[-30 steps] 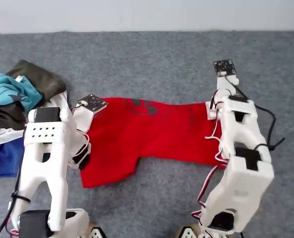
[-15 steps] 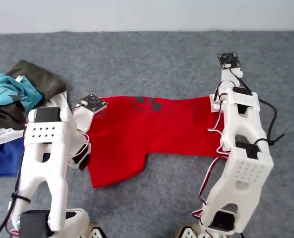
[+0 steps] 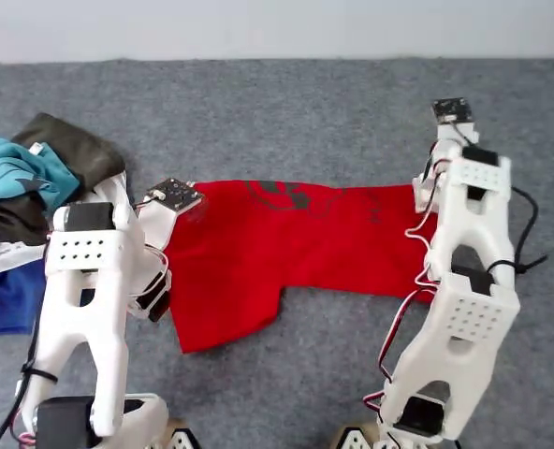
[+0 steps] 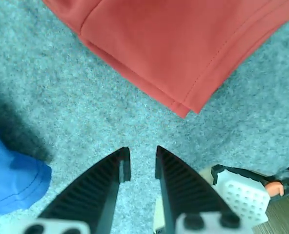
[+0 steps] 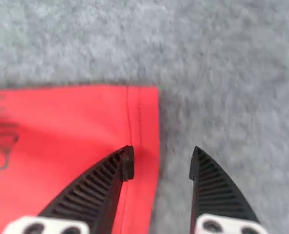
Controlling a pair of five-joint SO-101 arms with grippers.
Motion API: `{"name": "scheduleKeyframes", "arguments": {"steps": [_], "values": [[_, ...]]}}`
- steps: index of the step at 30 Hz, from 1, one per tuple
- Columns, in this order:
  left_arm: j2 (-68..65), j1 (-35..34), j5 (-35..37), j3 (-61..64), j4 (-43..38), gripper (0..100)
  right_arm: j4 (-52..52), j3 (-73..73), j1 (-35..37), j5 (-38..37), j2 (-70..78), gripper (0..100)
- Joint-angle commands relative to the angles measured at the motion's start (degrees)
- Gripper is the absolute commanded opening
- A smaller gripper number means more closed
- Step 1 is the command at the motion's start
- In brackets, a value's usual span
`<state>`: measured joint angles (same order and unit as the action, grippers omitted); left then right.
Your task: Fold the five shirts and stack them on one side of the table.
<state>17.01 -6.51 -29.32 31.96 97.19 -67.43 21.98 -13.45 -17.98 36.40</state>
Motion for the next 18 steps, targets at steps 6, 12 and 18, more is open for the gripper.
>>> {"name": "scheduleKeyframes", "arguments": {"steps": [6,12,18], "values": [[1.49,3.52,2.20,0.75,0.44,10,-23.08,22.95,-0.04,-0.70,-0.84,19.7],[1.41,16.44,2.55,5.41,-0.70,10,-35.65,29.54,-0.04,-0.70,-0.75,19.6],[1.41,22.42,9.05,13.41,-10.81,10,-35.47,25.93,0.04,-0.70,-0.84,19.5]]}}
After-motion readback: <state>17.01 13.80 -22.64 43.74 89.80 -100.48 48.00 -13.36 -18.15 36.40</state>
